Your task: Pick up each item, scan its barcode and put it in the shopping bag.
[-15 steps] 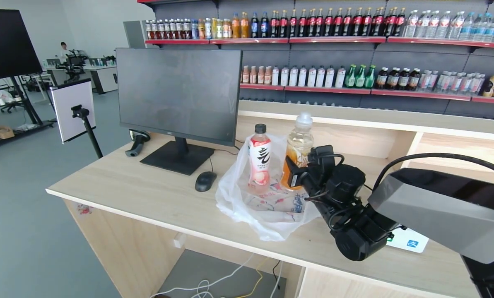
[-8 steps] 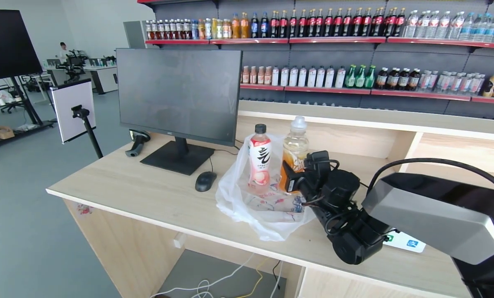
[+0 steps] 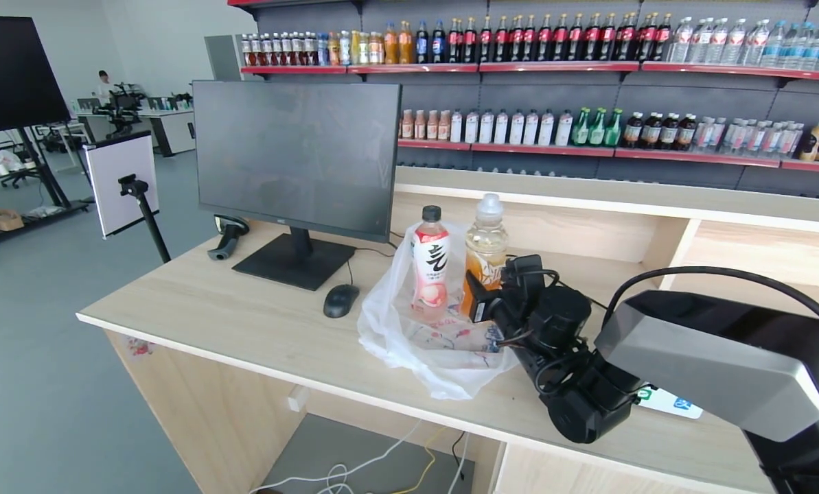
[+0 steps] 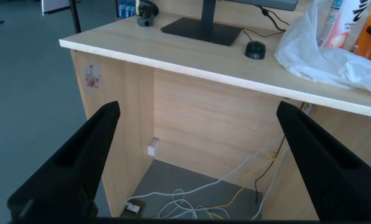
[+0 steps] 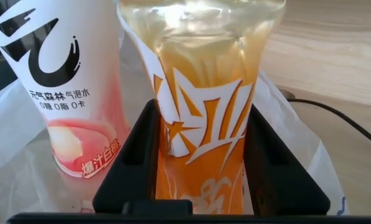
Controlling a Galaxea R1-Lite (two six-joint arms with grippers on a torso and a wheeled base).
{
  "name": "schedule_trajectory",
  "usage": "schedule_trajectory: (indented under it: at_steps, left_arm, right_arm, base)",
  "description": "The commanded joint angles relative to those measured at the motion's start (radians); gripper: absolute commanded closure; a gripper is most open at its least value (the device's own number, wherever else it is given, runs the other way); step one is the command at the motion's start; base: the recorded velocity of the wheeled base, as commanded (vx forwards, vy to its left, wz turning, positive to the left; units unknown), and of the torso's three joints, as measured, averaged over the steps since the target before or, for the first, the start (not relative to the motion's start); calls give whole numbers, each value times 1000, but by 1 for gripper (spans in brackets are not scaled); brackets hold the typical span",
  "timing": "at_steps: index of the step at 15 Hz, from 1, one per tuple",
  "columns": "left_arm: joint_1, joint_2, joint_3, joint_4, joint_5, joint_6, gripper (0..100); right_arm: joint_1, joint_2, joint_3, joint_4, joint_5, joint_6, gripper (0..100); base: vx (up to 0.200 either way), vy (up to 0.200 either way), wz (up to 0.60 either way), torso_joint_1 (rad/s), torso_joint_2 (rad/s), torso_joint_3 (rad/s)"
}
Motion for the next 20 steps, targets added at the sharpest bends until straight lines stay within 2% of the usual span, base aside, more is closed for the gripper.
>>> schedule_trajectory:
  at_steps: [1, 7, 13, 20]
  left_arm:
    - [0, 0, 0, 0, 0, 0, 0]
    - [0, 0, 0, 0, 0, 0, 0]
    - [0, 0, 0, 3, 0, 7, 0]
    - [0, 0, 0, 1, 0, 2, 0]
  right_arm:
    - [2, 6, 0, 1, 2, 3, 0]
    - [5, -83, 91, 1, -1, 23, 0]
    - [48, -322, 336, 1, -37, 17, 0]
    - [23, -676, 574, 1, -37, 23, 0]
  base:
    - [0, 0, 0, 0, 0, 0]
    - [0, 0, 0, 0, 0, 0]
    - [0, 0, 0, 0, 0, 0]
    - [0, 0, 0, 0, 0, 0]
